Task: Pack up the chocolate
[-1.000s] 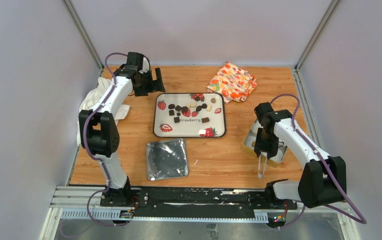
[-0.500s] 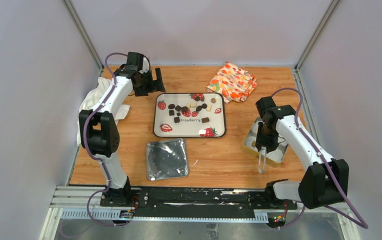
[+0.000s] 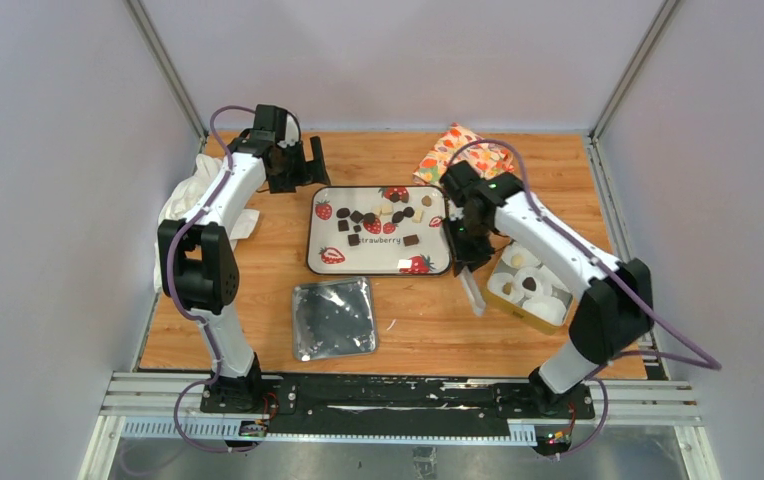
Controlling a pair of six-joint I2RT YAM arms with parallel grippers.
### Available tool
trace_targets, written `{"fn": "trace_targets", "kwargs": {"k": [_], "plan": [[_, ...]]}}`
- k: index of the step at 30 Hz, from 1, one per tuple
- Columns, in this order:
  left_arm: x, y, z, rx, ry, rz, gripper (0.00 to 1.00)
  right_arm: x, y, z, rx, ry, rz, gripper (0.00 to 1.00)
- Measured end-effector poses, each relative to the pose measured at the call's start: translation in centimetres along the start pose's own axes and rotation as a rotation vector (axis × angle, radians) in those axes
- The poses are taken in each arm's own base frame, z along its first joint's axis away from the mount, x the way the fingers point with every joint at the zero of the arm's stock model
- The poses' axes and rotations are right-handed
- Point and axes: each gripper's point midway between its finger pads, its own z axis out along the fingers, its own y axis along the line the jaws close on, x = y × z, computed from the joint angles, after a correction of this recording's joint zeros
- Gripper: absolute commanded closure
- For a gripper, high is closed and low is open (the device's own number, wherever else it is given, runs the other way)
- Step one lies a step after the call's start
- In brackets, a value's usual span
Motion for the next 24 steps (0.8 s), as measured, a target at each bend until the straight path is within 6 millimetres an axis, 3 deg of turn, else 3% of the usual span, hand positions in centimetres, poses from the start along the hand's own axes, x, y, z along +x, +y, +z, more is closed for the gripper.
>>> {"fn": "trace_targets", "kwargs": {"k": [4,7,16,24], "plan": [[0.4,0.3,0.1,-0.013,0.007,-0.001,0.00,0.1,4.2,2.0,-0.068,0.093,-0.166,0.84],[0.9,0.6,0.1,-0.019,0.015,-0.004,0.00,0.8,5.3,3.5,-0.068,0.155,-0.240,0.77],[1.2,0.6,-0.4,-0.018,0.009,-0.003,0.00,0.9,4.3,6.4,0.021,0.240,-0.277,0.65],[0.9,0.4,-1.0,-0.015,-0.006,0.000,0.00,-0.5,4.2,7.2,0.060,0.223,-0.295,0.59]]}}
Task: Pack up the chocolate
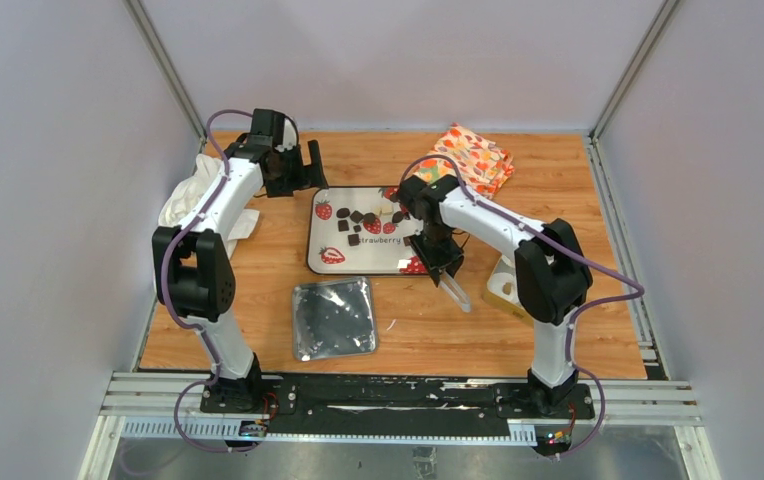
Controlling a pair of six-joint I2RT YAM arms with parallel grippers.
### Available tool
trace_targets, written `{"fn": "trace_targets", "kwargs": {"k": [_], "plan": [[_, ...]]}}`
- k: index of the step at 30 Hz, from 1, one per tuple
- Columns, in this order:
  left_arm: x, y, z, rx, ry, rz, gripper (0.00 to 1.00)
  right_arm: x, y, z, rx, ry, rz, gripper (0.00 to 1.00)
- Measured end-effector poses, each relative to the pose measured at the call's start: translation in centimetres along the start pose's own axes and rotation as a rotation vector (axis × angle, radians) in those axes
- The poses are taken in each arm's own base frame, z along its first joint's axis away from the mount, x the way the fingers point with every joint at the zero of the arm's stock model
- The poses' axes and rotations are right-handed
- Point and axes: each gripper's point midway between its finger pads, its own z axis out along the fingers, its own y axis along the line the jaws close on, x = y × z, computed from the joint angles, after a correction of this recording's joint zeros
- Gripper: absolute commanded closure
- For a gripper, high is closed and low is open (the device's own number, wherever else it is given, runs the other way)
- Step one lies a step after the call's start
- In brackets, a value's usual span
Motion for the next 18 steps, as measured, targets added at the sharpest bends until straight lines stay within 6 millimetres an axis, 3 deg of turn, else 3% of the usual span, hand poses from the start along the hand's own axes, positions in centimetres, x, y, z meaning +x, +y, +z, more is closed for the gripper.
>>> {"fn": "trace_targets", "kwargs": {"k": [6,18], "plan": [[0.0,0.0,0.0,-0.002,0.000,0.000,0.00,-0.5,-0.7,0.9,0.048,0.014,-0.002,0.53],[-0.1,0.3,0.0,-0.016,-0.004,0.004,0.00,-3.0,-1.0,1.2,0.075,-0.010,-0.045,0.51]]}}
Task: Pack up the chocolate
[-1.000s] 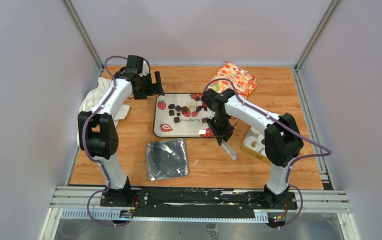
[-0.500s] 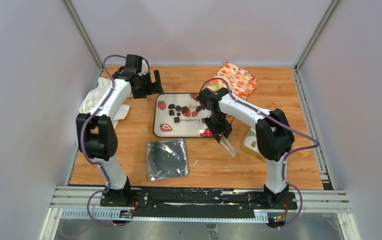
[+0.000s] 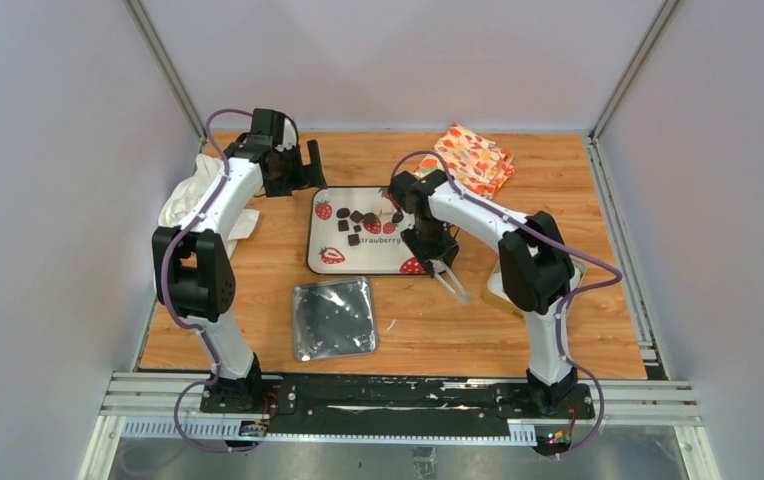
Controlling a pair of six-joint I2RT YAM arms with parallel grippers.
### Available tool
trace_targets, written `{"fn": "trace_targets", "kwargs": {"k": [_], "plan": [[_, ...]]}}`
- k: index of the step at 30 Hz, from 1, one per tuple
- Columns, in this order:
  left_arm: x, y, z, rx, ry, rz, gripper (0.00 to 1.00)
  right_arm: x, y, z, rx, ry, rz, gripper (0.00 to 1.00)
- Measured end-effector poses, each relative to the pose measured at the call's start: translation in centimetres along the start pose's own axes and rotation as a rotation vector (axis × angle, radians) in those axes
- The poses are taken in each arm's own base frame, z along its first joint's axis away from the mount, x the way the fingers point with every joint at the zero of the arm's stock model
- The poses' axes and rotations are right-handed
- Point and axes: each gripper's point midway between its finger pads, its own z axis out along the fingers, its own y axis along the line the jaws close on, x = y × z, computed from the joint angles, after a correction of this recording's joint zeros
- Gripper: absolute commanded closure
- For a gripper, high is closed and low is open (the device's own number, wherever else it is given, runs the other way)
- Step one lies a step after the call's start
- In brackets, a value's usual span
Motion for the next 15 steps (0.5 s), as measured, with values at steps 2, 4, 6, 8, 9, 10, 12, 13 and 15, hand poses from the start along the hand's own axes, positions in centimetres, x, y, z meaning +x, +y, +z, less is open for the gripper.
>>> {"fn": "trace_targets", "kwargs": {"k": [2,4,6,8,9,10,12,13,15], "plan": [[0.0,0.0,0.0,-0.001,-0.001,0.001,0.00,-0.2,-0.1,0.2,0.001,0.001,-0.008,0.50],[0.0,0.0,0.0,-0.003,-0.001,0.001,0.00,-0.3,-0.2,0.4,0.002,0.007,-0.020,0.50],[0.0,0.1,0.0,-0.003,-0.001,0.001,0.00,-0.3,-0.3,0.7,0.003,0.019,-0.031,0.50],[0.0,0.0,0.0,-0.003,-0.001,0.002,0.00,-0.7,-0.3,0.9,0.003,0.020,-0.044,0.50],[0.0,0.1,0.0,-0.004,-0.001,0.002,0.00,-0.9,-0.3,1.0,0.003,0.018,-0.049,0.50],[-0.1,0.1,0.0,-0.004,-0.001,0.002,0.00,-1.1,-0.3,1.1,0.003,0.017,-0.053,0.50],[-0.2,0.1,-0.1,-0.004,-0.002,0.004,0.00,-1.4,-0.4,1.1,0.003,0.013,-0.063,0.51],[-0.2,0.0,-0.1,-0.004,-0.003,0.005,0.00,-1.5,-0.5,1.1,0.004,0.011,-0.067,0.51],[-0.3,0.0,-0.2,-0.005,-0.005,0.005,0.00,-1.5,-0.6,1.0,0.007,0.008,-0.074,0.55]]}}
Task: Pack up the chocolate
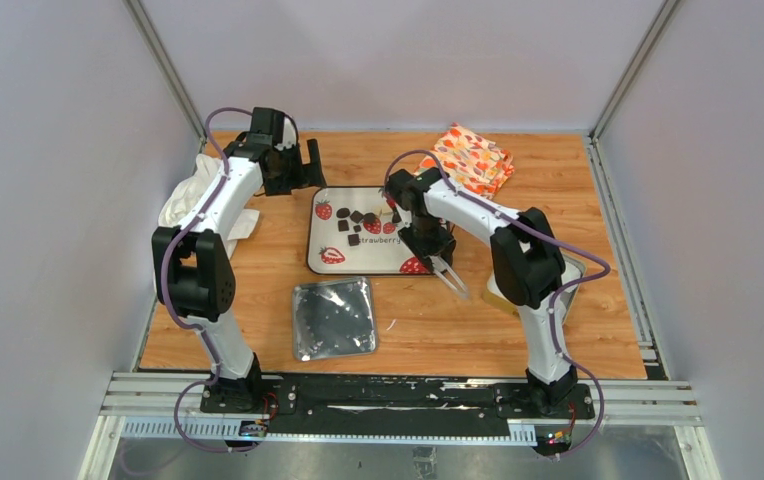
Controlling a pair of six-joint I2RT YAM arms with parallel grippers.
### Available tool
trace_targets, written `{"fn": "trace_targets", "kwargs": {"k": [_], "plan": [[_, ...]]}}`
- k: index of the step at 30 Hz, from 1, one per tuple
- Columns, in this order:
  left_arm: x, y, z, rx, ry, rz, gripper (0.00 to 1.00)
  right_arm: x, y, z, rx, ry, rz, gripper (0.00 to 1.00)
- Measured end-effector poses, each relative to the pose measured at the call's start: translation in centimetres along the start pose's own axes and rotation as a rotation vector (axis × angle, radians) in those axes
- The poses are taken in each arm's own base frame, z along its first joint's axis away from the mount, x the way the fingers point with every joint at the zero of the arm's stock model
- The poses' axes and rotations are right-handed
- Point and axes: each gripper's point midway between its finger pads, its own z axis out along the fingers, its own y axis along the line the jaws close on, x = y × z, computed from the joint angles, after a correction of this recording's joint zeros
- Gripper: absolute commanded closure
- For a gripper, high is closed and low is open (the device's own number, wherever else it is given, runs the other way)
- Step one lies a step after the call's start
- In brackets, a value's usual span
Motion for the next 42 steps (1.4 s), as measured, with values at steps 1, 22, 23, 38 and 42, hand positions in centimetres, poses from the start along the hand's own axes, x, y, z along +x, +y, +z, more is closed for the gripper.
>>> {"fn": "trace_targets", "kwargs": {"k": [1,22,23,38,42], "plan": [[0.0,0.0,0.0,-0.001,-0.001,0.000,0.00,0.0,-0.1,0.0,0.004,-0.001,-0.003,0.63],[-1.7,-0.4,-0.3,0.003,-0.033,0.005,0.00,2.2,-4.0,-4.6,-0.022,-0.096,0.121,1.00],[-1.9,-0.5,-0.3,0.002,-0.037,0.006,0.00,2.8,-4.8,-5.1,-0.028,-0.112,0.156,1.00],[-2.4,-0.7,-0.2,0.019,-0.038,0.006,0.00,21.5,-11.4,-4.0,-0.071,-0.124,1.071,1.00],[-2.0,-0.8,0.4,0.030,-0.018,0.002,0.00,22.3,-11.8,-3.0,-0.093,-0.088,1.150,1.00]]}}
